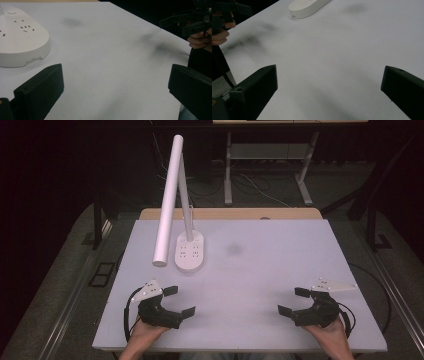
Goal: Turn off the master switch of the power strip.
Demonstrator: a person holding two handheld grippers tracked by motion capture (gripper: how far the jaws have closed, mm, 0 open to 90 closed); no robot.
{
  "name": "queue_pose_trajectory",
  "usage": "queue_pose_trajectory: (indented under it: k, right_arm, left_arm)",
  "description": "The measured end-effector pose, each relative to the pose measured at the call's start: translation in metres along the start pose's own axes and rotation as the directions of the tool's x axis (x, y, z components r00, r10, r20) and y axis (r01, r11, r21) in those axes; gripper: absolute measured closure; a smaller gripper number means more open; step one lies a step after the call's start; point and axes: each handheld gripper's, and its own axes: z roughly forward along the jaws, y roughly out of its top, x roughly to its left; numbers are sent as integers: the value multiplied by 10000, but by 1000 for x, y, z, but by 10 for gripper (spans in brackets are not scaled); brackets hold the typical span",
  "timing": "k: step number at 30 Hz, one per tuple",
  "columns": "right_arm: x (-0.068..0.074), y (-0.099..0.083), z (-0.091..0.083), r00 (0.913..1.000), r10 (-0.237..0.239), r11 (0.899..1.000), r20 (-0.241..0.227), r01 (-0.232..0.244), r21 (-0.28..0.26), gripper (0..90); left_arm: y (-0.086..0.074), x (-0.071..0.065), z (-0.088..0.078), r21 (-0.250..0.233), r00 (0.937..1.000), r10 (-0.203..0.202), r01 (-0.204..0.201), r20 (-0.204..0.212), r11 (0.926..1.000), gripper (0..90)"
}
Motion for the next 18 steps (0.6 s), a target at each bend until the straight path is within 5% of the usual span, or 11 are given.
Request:
queue_pose_trajectory:
  k: [18]
  right_arm:
    - [-1, -2, 1, 10000, 8, 9999, -80, -7, 102, 0]
  left_arm:
    - [0, -2, 1, 160, 9999, 56, -57, 102, 9999, 0]
